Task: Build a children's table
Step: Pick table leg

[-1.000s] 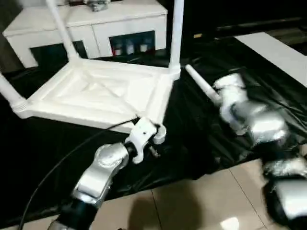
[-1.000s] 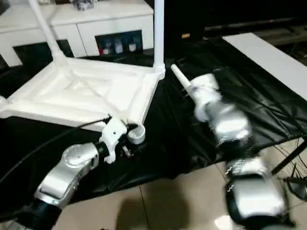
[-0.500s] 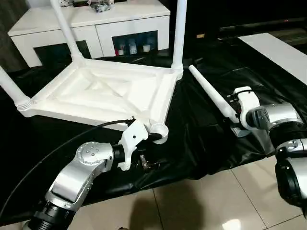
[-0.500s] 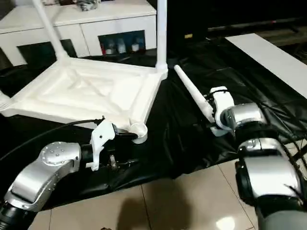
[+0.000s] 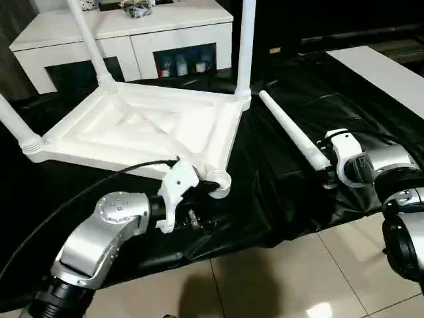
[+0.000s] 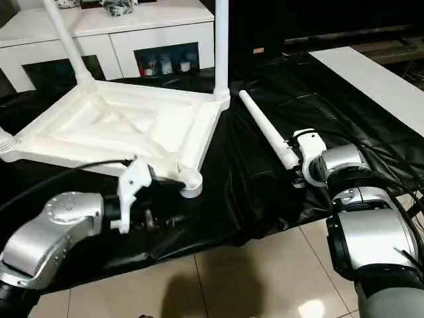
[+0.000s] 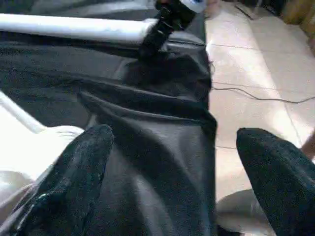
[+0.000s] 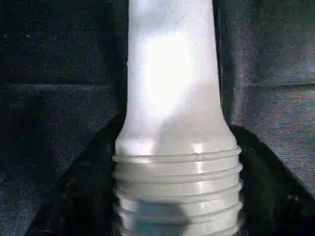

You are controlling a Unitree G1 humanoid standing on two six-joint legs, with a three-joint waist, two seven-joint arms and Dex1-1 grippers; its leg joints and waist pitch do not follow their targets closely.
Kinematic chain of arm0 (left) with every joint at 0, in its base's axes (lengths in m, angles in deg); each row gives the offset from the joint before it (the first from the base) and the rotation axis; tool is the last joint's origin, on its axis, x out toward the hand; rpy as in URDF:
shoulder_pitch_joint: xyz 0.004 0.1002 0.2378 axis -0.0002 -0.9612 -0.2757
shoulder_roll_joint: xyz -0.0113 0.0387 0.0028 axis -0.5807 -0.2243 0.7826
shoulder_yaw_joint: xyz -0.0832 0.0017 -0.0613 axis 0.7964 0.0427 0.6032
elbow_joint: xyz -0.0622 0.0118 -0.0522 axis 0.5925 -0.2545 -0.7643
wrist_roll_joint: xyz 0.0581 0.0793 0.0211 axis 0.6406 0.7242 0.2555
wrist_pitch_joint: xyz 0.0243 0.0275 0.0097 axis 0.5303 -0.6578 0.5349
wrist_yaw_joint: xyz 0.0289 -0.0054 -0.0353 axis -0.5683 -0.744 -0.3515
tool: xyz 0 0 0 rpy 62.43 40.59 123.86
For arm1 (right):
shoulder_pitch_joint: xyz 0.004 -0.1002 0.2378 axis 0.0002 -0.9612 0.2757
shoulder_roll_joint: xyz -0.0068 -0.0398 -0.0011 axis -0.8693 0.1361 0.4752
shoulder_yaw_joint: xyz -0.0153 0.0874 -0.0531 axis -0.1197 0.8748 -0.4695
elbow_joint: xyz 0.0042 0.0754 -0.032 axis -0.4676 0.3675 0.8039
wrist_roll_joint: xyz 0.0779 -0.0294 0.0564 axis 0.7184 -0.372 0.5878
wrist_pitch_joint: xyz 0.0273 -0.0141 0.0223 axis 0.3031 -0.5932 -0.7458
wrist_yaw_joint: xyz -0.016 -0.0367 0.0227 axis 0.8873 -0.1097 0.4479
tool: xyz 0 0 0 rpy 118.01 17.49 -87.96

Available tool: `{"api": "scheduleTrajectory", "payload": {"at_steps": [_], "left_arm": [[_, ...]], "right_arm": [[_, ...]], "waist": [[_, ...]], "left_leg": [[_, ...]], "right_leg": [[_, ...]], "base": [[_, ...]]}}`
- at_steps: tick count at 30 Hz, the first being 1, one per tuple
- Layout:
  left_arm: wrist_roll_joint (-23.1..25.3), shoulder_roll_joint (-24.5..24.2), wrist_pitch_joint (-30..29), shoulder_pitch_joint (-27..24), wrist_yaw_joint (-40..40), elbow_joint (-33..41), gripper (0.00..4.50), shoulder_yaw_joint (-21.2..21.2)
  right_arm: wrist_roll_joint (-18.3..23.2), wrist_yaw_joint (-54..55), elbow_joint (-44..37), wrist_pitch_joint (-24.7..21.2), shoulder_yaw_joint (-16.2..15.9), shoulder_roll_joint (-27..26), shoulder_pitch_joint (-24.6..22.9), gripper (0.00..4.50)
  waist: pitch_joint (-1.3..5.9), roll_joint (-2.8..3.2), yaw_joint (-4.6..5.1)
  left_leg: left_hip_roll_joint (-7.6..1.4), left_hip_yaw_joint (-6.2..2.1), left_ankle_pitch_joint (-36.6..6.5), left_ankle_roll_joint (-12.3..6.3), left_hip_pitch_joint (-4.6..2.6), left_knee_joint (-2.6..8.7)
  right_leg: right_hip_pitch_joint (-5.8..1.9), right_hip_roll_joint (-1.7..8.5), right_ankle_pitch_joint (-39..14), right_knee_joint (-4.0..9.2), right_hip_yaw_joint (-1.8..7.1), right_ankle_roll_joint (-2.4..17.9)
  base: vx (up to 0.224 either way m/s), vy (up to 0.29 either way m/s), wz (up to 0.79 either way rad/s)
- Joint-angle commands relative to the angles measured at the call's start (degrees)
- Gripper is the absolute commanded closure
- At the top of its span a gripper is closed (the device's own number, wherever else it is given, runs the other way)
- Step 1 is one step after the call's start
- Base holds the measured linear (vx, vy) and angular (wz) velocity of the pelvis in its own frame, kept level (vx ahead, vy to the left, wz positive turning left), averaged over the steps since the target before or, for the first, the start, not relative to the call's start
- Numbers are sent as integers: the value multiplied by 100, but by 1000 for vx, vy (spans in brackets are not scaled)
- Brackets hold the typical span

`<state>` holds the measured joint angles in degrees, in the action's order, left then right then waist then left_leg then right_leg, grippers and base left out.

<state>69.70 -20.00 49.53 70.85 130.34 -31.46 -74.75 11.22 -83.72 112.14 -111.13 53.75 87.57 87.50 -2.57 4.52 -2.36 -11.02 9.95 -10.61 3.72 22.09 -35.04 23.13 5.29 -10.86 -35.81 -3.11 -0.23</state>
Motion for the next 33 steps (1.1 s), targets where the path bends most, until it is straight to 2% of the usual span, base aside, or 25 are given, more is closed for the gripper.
{"api": "scheduleTrajectory", "payload": {"at_steps": [1, 3, 4, 5, 7, 8, 9, 11, 13, 14, 15, 17, 18, 19, 20, 22, 23, 24, 25, 26, 29, 30, 33], "left_arm": [[-1, 66, 91, 134, -239, -98, 0, 249], [-33, 176, 102, 195, -440, -174, 0, 391], [-44, 196, 101, 206, -473, -186, 0, 418], [-98, 279, 94, 261, -608, -254, 0, 537], [-114, 308, 94, 282, -655, -282, 0, 578], [-101, 318, 139, 292, -681, -307, 0, 599], [-103, 353, 193, 305, -709, -344, 0, 636], [-113, 379, 208, 312, -724, -363, 0, 659], [-185, 642, 336, 471, -990, -512, 0, 861], [-228, 793, 397, 578, -1146, -602, 0, 975], [-354, 1085, 378, 807, -1441, -752, 0, 1184], [-388, 1160, 364, 872, -1516, -791, 0, 1233], [-448, 1256, 300, 956, -1612, -826, 0, 1291], [-504, 1331, 274, 1029, -1679, -857, 0, 1329], [-674, 1516, 181, 1189, -1833, -910, 0, 1449], [-830, 1626, 94, 1299, -1844, -929, 0, 1519], [-954, 1681, 20, 1367, -1802, -916, 0, 1548], [-1049, 1723, -35, 1420, -1771, -909, 0, 1569], [-1277, 1821, -189, 1550, -1745, -910, 0, 1640], [-1327, 1841, -225, 1578, -1744, -912, 0, 1658], [-1635, 1997, -532, 1815, -1875, -999, 0, 1847], [-1793, 2063, -626, 1903, -1947, -1041, 0, 1944], [-2093, 2184, -787, 2054, -2176, -1116, 0, 2205]], "right_arm": [[128, 178, -23, 69, 213, -5, 50, 164], [226, 329, -52, 102, 327, -18, 14, 169], [252, 367, -60, 114, 358, -24, 3, 172], [407, 650, -142, 185, 568, -70, -96, 172], [468, 784, -188, 213, 659, -93, -147, 173], [593, 1049, -249, 285, 851, -137, -211, 174], [739, 1375, -425, 554, 1107, -220, -348, 174], [790, 1492, -530, 718, 1206, -261, -424, 174], [1061, 1866, -1134, 1578, 1650, -474, -720, 174], [1223, 1905, -1520, 2114, 1849, -612, -880, 174], [1450, 1775, -2466, 2882, 2033, -919, -1223, 174], [1511, 1793, -2740, 3039, 2078, -1017, -1313, 175], [1641, 1704, -3146, 3283, 2125, -1187, -1445, 175], [1697, 1675, -3485, 3511, 2090, -1318, -1575, 175], [1766, 1436, -4151, 3867, 1867, -1558, -1862, 175], [1775, 1311, -4471, 4027, 1671, -1688, -2040, 175], [1766, 1222, -4652, 4113, 1506, -1768, -2157, 175], [1754, 1153, -4784, 4184, 1374, -1827, -2246, 175], [1642, 922, -5008, 4363, 978, -1889, -2446, 175], [1621, 860, -5046, 4394, 892, -1898, -2485, 175], [1352, 431, -5242, 4575, 295, -1920, -2756, 175], [1269, 321, -5303, 4620, 151, -1931, -2848, 175], [1143, 157, -5419, 4698, -30, -1916, -2984, 175]], "waist": [[365, -105, -5], [368, -103, -4], [373, -122, -8], [376, -119, -10], [385, -117, -15], [387, -78, -24], [401, -46, -23], [391, -81, -13], [394, -33, -7], [407, -40, -1], [432, -51, -18], [432, -78, -7], [433, -51, -15], [421, -58, -9], [417, -54, -21], [419, -67, -41], [419, -78, -32], [406, -55, -21], [393, -72, -15], [387, -71, -27], [375, -77, -9], [374, -98, -13], [379, -95, -16]], "left_leg": [[-108, 17, -1214, -137, -79, 354], [-103, 16, -1174, -141, -73, 353], [-100, 19, -1126, -161, -71, 346], [-97, 19, -1101, -164, -69, 344], [-92, 18, -1035, -188, -68, 338], [-94, 12, -962, -198, -64, 337], [-87, 11, -922, -208, -71, 333], [-87, 24, -952, -215, -67, 339], [-79, 21, -992, -201, -72, 338], [-86, 21, -1026, -192, -69, 333], [-86, 10, -934, -265, -62, 333], [-80, 3, -830, -351, -52, 329], [-74, 1, -719, -425, -47, 326], [-76, 17, -728, -466, -46, 325], [-76, 18, -718, -514, -43, 324], [-77, 10, -645, -596, -42, 331], [-83, 0, -641, -593, -31, 338], [-83, 4, -792, -533, -52, 350], [-83, 6, -862, -511, -48, 357], [-82, 6, -963, -456, -46, 363], [-83, -4, -1055, -395, -37, 383], [-80, -7, -1045, -369, -30, 379], [-82, -12, -949, -419, -27, 377]], "right_leg": [[-280, 177, -964, 391, 136, 1628], [-281, 171, -935, 389, 136, 1614], [-282, 171, -894, 384, 138, 1620], [-286, 176, -882, 384, 139, 1612], [-286, 179, -850, 385, 135, 1603], [-285, 183, -781, 376, 137, 1596], [-281, 175, -698, 368, 127, 1602], [-279, 180, -720, 397, 135, 1550], [-275, 177, -709, 400, 130, 1540], [-281, 194, -684, 403, 142, 1493], [-307, 193, -515, 382, 139, 1435], [-310, 179, -428, 371, 131, 1437], [-312, 179, -401, 367, 129, 1451], [-302, 175, -418, 388, 138, 1434], [-300, 174, -477, 393, 138, 1404], [-293, 161, -482, 397, 133, 1350], [-300, 163, -518, 391, 129, 1351], [-278, 162, -720, 417, 131, 1385], [-269, 157, -810, 431, 130, 1384], [-273, 168, -949, 442, 138, 1343], [-279, 163, -1088, 453, 140, 1296], [-283, 169, -1070, 457, 147, 1275], [-288, 167, -953, 450, 152, 1277]], "base": [[0, 0, 0], [0, 0, 0], [0, 0, 0], [0, 0, 0], [0, 0, 0], [0, 0, 0], [0, 0, 0], [0, 0, 0], [0, 0, 0], [0, 0, 0], [0, 0, 0], [0, 0, 0], [0, 0, 0], [0, 0, 0], [0, 0, 0], [0, 0, 0], [0, 0, 0], [0, 0, 0], [0, 0, 0], [0, 0, 0], [0, 0, 0], [0, 0, 0], [0, 0, 0]]}}
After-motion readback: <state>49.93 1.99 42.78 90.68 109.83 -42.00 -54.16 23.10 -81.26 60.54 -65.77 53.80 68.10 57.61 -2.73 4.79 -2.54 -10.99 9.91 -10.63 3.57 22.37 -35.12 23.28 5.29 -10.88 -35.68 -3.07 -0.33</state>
